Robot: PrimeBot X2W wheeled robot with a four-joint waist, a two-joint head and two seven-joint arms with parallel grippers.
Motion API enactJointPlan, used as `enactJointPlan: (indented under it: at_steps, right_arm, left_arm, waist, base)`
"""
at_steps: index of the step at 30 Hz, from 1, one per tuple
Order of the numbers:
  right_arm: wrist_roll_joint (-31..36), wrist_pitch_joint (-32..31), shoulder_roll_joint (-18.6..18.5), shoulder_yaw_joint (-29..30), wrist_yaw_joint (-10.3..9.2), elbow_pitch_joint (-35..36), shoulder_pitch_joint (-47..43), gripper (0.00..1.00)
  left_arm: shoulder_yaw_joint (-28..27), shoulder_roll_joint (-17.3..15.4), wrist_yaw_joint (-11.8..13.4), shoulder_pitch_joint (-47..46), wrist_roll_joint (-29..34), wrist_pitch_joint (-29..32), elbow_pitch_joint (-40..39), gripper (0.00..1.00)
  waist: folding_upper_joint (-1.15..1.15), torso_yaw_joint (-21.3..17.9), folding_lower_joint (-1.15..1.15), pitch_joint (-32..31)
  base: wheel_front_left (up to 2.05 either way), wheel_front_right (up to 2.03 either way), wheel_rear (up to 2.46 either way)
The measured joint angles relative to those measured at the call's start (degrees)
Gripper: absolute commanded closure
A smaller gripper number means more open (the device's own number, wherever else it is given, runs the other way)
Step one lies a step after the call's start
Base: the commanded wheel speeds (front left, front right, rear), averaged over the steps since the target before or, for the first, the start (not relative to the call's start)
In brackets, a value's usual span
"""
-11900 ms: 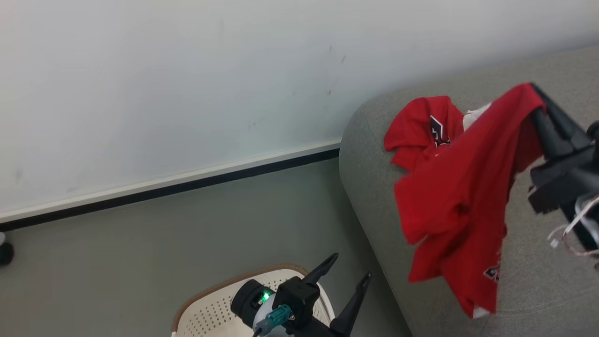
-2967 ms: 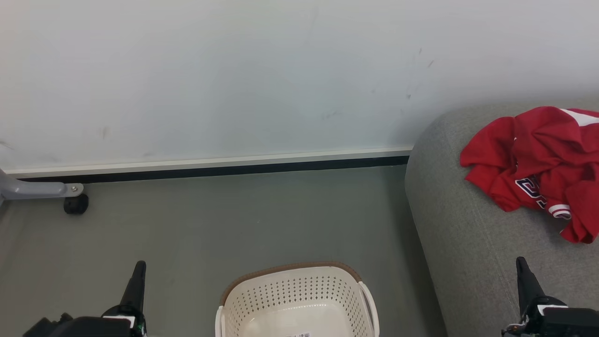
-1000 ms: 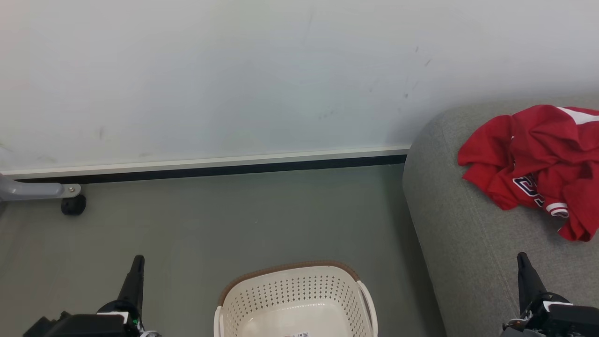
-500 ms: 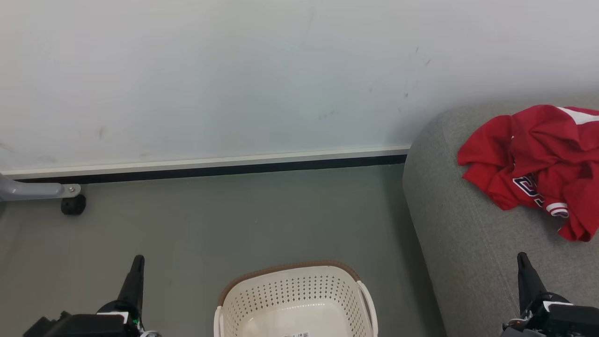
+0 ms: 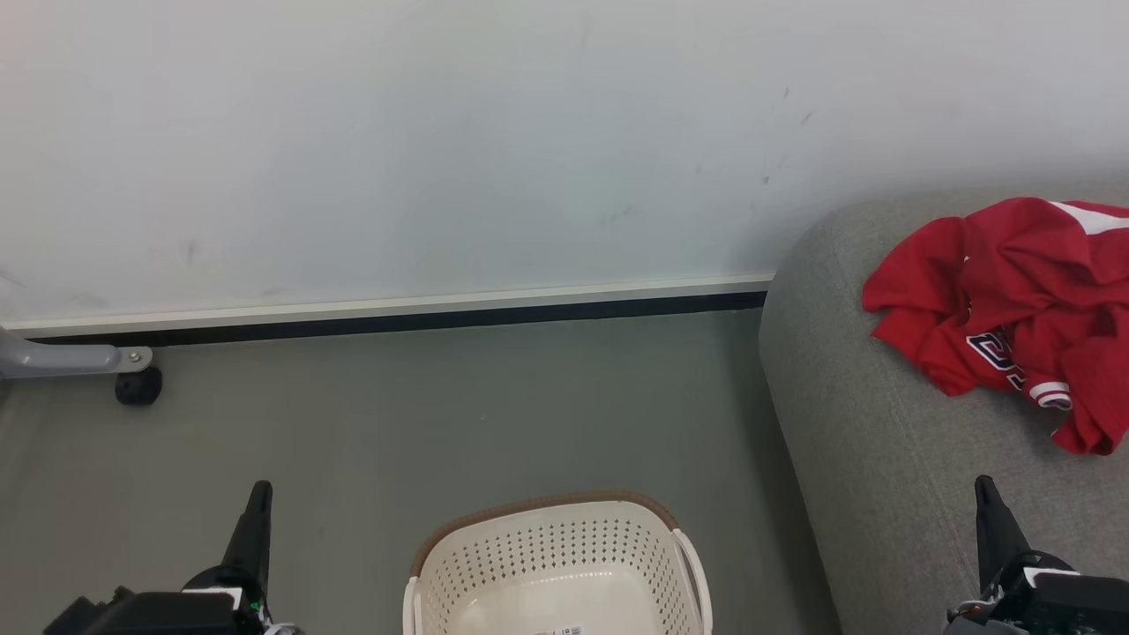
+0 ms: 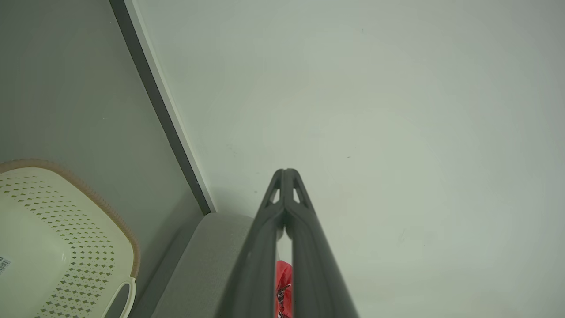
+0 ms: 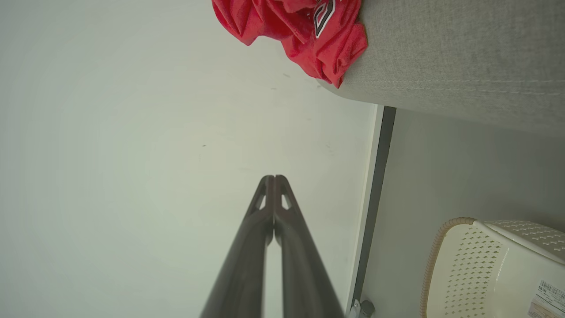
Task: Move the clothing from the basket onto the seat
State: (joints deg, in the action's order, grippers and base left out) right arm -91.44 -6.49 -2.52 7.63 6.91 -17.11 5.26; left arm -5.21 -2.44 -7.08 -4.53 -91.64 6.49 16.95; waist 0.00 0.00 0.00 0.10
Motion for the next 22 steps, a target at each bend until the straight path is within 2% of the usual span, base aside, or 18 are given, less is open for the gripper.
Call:
enactJointPlan:
  at_steps: [22]
  right_arm:
    - [0.00, 0.00, 0.00, 0.00, 0.00, 0.01, 0.00, 1.00]
  left_arm:
    - [0.00, 0.00, 0.00, 0.00, -0.01, -0.01, -0.01, 1.00]
  waist:
    - [0.00, 0.00, 0.00, 0.00]
  base:
    - [0.00, 0.00, 0.00]
